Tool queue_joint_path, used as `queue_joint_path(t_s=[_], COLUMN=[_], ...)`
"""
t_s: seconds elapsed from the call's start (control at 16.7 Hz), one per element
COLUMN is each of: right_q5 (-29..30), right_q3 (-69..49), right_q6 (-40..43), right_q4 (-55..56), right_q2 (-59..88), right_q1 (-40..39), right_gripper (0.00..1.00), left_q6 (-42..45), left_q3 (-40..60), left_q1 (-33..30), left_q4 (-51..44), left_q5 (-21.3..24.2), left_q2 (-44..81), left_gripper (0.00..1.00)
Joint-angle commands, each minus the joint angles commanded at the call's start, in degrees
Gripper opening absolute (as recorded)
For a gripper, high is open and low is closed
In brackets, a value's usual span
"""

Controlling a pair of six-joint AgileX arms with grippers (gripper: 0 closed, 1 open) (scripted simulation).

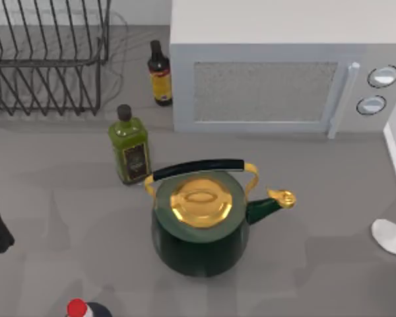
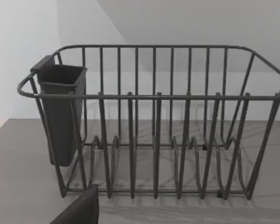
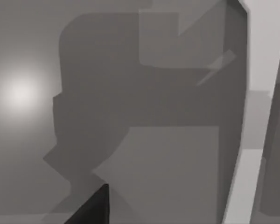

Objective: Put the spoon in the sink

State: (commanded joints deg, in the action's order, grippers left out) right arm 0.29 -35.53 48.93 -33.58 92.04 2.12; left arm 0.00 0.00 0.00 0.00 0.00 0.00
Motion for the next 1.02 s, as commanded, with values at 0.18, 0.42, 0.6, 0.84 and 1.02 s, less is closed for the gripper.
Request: queue_joint_path(t_s=[0.18,0.42,0.6,0.84,1.02], right_q5=[0.0,0.0,0.0,0.0,0.0], right_q3=[0.0,0.0,0.0,0.0,0.0], right_q6=[0.0,0.0,0.0,0.0,0.0], right_q4=[0.0,0.0,0.0,0.0,0.0], right_q2=[0.0,0.0,0.0,0.0,0.0], right_q1=[0.0,0.0,0.0,0.0,0.0], right_gripper=[0.55,0.25,0.02,0.0,0.0], left_q6=[0.0,0.0,0.0,0.0,0.0], left_q3=[0.0,0.0,0.0,0.0,0.0], left_q1=[0.0,0.0,0.0,0.0,0.0], left_q4=[0.0,0.0,0.0,0.0,0.0], left_q5=[0.0,0.0,0.0,0.0,0.0], left_q2=[0.0,0.0,0.0,0.0,0.0], left_gripper=[1.0,1.0,1.0,1.0,1.0])
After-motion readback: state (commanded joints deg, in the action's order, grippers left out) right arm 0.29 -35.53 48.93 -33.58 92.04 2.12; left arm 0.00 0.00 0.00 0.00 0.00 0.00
